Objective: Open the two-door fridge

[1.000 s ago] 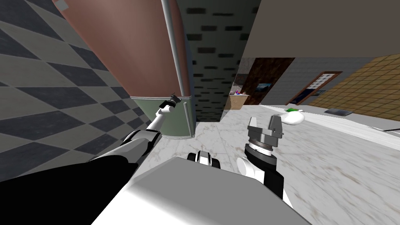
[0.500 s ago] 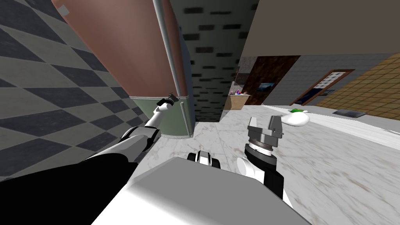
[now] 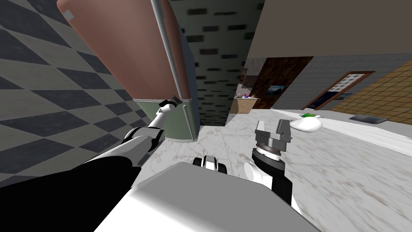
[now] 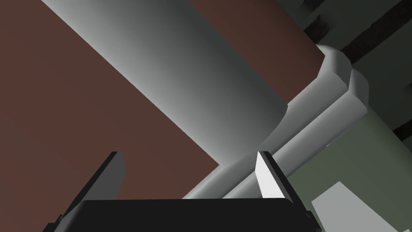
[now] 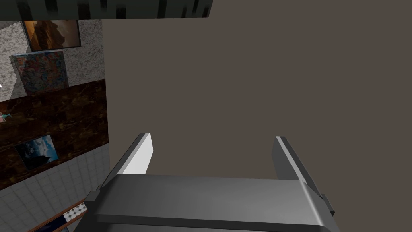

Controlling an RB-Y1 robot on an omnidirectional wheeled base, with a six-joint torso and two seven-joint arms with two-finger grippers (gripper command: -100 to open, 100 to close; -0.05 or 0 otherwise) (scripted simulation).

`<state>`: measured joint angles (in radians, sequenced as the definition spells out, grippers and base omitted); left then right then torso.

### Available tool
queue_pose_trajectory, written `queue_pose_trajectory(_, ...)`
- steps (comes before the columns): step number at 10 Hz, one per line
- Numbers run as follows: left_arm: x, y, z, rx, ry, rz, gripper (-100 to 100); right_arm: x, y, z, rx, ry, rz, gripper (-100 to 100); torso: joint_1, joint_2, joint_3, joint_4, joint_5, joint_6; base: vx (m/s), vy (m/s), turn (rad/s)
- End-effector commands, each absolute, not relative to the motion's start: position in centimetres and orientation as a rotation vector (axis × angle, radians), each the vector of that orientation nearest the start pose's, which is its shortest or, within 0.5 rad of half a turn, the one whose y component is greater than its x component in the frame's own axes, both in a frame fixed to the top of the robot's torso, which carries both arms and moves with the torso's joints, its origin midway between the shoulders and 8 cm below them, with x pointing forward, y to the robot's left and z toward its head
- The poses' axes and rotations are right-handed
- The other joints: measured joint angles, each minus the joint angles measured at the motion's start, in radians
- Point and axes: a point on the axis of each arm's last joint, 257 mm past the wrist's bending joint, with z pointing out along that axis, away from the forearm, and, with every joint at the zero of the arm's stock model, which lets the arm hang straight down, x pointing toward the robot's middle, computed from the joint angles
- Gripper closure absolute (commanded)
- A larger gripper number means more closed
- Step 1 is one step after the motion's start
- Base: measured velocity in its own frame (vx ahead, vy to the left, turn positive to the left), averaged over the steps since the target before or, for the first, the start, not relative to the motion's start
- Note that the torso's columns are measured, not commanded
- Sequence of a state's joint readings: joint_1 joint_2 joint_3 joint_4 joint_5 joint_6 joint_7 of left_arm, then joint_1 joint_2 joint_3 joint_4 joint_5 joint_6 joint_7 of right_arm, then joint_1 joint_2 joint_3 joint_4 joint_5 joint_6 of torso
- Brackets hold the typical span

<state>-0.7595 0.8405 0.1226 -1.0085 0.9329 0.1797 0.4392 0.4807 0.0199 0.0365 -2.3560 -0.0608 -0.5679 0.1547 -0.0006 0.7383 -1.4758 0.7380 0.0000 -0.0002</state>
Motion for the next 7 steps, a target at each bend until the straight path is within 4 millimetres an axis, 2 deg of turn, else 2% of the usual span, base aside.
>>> queue_pose_trajectory(1, 67.0, 55.0, 11.3, -1.589, 0.451, -1.722, -100, 31.5, -27.1, 7.5, 0.537, 0.477, 1.268, 0, -0.002, 0.0, 0.0, 0.0, -0.001, 0.0, 0.034, -0.216, 0.087)
queue_pose_trajectory(2, 67.0, 55.4, 10.7, -1.604, 0.444, -1.711, -100, 31.5, -27.1, 7.5, 0.537, 0.477, 1.268, 0, -0.003, -0.001, 0.0, 0.0, -0.001, 0.0, 0.021, -0.163, 0.028)
queue_pose_trajectory(5, 66.9, 57.2, 10.8, -1.655, 0.4, -1.706, -100, 31.5, -27.1, 7.5, 0.537, 0.477, 1.268, 0, 0.006, 0.0, 0.0, 0.0, 0.002, 0.0, 0.014, -0.1, 0.031)
queue_pose_trajectory(7, 66.7, 58.6, 10.9, -1.699, 0.362, -1.704, -100, 31.5, -27.1, 7.5, 0.537, 0.477, 1.268, 0, -0.002, 0.0, 0.0, 0.0, -0.001, 0.0, 0.007, -0.156, 0.058)
